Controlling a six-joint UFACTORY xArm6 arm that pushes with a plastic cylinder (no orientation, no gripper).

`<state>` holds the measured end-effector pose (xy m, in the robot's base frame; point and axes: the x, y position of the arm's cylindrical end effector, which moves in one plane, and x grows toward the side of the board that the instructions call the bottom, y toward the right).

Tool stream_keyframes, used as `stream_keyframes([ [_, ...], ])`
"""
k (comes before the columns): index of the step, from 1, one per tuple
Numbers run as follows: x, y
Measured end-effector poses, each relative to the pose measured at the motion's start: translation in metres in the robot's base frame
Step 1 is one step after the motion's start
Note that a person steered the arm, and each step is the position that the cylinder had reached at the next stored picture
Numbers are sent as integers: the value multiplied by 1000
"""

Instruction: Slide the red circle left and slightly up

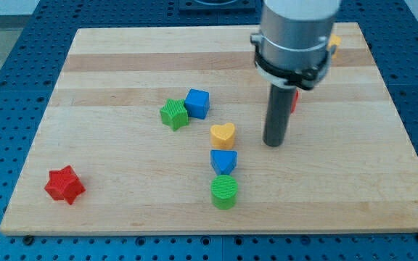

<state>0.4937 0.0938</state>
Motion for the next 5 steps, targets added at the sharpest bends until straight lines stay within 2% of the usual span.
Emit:
stream_keyframes([
  [1, -6, 38],
  [2, -46, 53],
  [3, -71, 52],
  [4, -71, 35],
  [5, -92, 27],
])
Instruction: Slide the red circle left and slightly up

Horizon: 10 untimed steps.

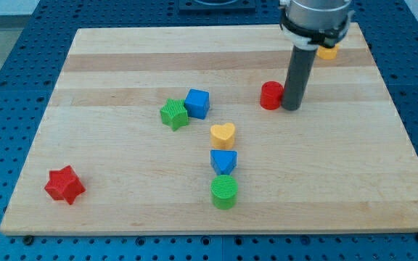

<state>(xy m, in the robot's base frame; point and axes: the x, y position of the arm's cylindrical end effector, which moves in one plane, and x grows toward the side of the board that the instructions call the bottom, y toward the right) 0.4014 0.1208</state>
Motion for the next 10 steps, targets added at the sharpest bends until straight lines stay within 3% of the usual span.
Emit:
stream_keyframes([
  [1, -34, 1],
  [4, 39, 68],
  [7, 40, -41],
  [8, 23, -44],
  [9, -21, -44],
  [10, -13, -48],
])
